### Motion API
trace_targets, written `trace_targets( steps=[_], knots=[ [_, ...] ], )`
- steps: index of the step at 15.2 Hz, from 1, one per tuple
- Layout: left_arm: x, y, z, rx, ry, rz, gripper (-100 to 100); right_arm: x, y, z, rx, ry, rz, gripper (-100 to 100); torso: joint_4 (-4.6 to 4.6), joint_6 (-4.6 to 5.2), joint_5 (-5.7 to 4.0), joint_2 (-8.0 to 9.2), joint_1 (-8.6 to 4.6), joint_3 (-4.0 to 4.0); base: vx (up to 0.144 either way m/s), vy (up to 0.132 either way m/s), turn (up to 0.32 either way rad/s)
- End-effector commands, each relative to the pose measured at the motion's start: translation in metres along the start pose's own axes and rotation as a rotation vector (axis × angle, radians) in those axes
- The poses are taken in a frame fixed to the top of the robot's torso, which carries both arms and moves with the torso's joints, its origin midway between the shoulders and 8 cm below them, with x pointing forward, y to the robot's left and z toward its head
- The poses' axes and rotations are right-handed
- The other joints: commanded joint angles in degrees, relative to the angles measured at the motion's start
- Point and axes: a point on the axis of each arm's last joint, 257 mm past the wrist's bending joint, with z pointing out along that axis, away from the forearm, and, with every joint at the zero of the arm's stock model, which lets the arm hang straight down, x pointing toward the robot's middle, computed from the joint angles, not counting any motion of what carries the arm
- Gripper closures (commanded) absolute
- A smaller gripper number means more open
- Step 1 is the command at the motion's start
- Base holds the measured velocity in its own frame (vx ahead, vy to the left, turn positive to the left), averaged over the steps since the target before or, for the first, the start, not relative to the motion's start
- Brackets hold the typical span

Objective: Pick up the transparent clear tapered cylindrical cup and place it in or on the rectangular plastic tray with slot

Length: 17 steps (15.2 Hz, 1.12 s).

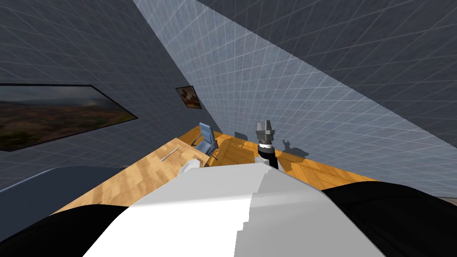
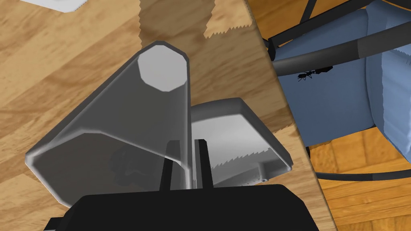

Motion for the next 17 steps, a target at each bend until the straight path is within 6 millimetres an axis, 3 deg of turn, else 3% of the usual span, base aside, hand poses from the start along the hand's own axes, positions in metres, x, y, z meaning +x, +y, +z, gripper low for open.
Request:
trace_targets(
  steps=[1, 2, 3, 6, 9, 17],
  knots=[
    [-0.002, 0.003, -0.010, -0.004, 0.001, 0.003, 100, 0.000, 0.000, 0.000, 0.000, 0.000, 0.000, 0, 0.00, 0.00, 0.00, 0.00, 0.00, 0.00, 0.041, 0.005, 0.013],
    [-0.001, 0.001, -0.005, -0.001, 0.000, 0.001, 100, 0.000, 0.000, 0.000, 0.000, 0.000, 0.000, 0, 0.00, 0.00, -0.01, -0.03, 0.00, -0.02, 0.025, 0.005, 0.006],
    [-0.017, 0.020, -0.009, -0.028, -0.002, -0.013, 100, 0.000, 0.000, 0.000, 0.000, 0.000, 0.000, 0, 0.00, 0.00, 0.02, -0.02, 0.01, -0.01, 0.018, -0.004, -0.095],
    [-0.041, 0.046, -0.015, -0.061, -0.007, -0.035, 100, 0.000, 0.000, 0.000, 0.000, 0.000, 0.000, 0, -0.02, -0.07, 0.00, 0.07, 0.00, 0.02, 0.021, -0.011, -0.130],
    [-0.057, 0.063, -0.021, -0.079, -0.012, -0.049, 100, 0.000, 0.000, 0.000, 0.000, 0.000, 0.000, 0, -0.06, -0.11, 0.00, 0.05, -0.05, -0.01, 0.024, -0.015, -0.083],
    [-0.126, 0.139, -0.068, -0.132, -0.022, -0.125, 100, 0.000, 0.000, 0.000, 0.000, 0.000, 0.000, 0, -0.18, -0.23, -0.02, 0.08, 0.12, -0.05, 0.028, -0.010, -0.124]
  ],
)
